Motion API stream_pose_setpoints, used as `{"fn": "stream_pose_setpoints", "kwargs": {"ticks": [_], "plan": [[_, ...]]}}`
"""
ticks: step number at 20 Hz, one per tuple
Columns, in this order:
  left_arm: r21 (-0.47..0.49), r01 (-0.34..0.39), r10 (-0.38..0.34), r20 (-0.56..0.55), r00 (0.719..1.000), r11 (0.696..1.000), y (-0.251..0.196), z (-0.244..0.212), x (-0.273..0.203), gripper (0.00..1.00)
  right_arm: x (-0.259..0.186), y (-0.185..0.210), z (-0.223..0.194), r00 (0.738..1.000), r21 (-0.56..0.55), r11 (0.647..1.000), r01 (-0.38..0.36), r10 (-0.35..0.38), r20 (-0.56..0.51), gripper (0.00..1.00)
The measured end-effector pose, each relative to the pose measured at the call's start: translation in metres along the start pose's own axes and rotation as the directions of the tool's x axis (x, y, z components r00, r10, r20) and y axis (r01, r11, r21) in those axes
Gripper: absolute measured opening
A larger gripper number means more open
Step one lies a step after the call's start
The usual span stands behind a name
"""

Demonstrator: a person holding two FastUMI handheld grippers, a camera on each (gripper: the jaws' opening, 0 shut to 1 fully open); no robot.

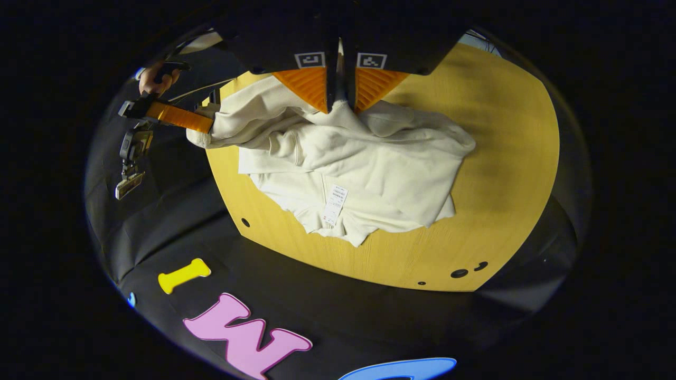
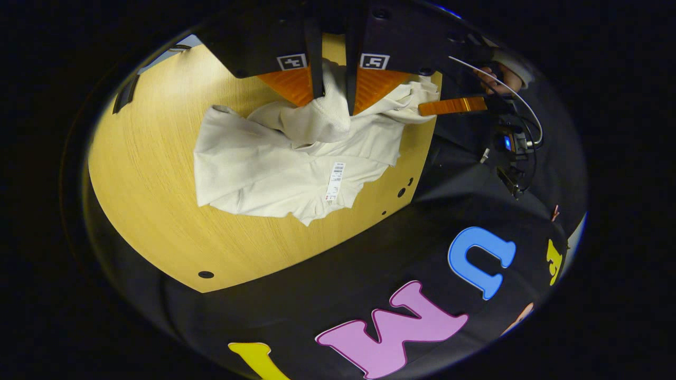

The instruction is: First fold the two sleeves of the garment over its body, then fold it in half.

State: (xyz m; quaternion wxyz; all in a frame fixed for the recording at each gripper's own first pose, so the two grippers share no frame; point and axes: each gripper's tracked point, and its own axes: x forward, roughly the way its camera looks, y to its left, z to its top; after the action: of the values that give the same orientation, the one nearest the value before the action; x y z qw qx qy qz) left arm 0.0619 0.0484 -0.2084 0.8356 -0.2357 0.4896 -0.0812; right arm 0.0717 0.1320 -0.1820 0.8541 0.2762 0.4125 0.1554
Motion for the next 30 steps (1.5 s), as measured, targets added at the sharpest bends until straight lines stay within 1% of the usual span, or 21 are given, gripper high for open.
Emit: {"fn": "stream_pose_setpoints", "kwargs": {"ticks": [3, 5, 7, 11, 17, 24, 25, 26, 27, 28, 29, 30], "plan": [[-0.022, -0.005, 0.004, -0.058, 0.998, 1.000, 0.004, 0.015, 0.017, 0.08, 0.027, -0.002, 0.020, 1.000, 0.028, 1.000, 0.014, -0.014, 0.005, 0.22], [-0.010, -0.020, 0.019, -0.062, 0.998, 1.000, 0.010, 0.030, 0.031, 0.07, 0.038, -0.004, 0.028, 1.000, 0.035, 0.999, 0.024, -0.024, 0.012, 0.22], [-0.005, -0.037, 0.037, -0.072, 0.997, 0.999, 0.014, 0.041, 0.047, 0.07, 0.057, -0.011, 0.038, 0.999, 0.035, 0.998, 0.043, -0.043, 0.008, 0.22], [-0.007, -0.068, 0.067, -0.094, 0.993, 0.998, 0.022, 0.055, 0.080, 0.07, 0.090, -0.028, 0.050, 0.996, 0.027, 0.996, 0.089, -0.089, -0.002, 0.21], [-0.020, -0.107, 0.103, -0.134, 0.986, 0.994, 0.036, 0.064, 0.117, 0.08, 0.134, -0.062, 0.044, 0.983, -0.021, 0.986, 0.167, -0.168, -0.070, 0.22], [-0.037, -0.118, 0.108, -0.195, 0.975, 0.992, 0.046, 0.059, 0.150, 0.08, 0.165, -0.081, 0.023, 0.967, -0.058, 0.979, 0.194, -0.201, -0.156, 0.22], [-0.037, -0.116, 0.107, -0.191, 0.976, 0.992, 0.047, 0.060, 0.152, 0.10, 0.169, -0.082, 0.021, 0.965, -0.057, 0.978, 0.199, -0.206, -0.163, 0.22], [-0.036, -0.117, 0.108, -0.187, 0.976, 0.993, 0.047, 0.060, 0.153, 0.12, 0.171, -0.084, 0.020, 0.963, -0.057, 0.977, 0.204, -0.211, -0.168, 0.25], [-0.030, -0.125, 0.117, -0.185, 0.976, 0.992, 0.049, 0.061, 0.154, 0.17, 0.174, -0.085, 0.018, 0.961, -0.057, 0.976, 0.209, -0.216, -0.171, 0.28], [-0.026, -0.124, 0.117, -0.184, 0.976, 0.992, 0.049, 0.060, 0.154, 0.19, 0.173, -0.085, 0.019, 0.961, -0.058, 0.976, 0.210, -0.217, -0.170, 0.36], [-0.024, -0.121, 0.114, -0.185, 0.976, 0.992, 0.048, 0.060, 0.153, 0.22, 0.173, -0.085, 0.020, 0.961, -0.053, 0.976, 0.212, -0.218, -0.170, 0.27], [-0.025, -0.114, 0.107, -0.188, 0.976, 0.993, 0.047, 0.058, 0.152, 0.23, 0.172, -0.084, 0.021, 0.961, -0.048, 0.976, 0.212, -0.217, -0.171, 0.33]]}}
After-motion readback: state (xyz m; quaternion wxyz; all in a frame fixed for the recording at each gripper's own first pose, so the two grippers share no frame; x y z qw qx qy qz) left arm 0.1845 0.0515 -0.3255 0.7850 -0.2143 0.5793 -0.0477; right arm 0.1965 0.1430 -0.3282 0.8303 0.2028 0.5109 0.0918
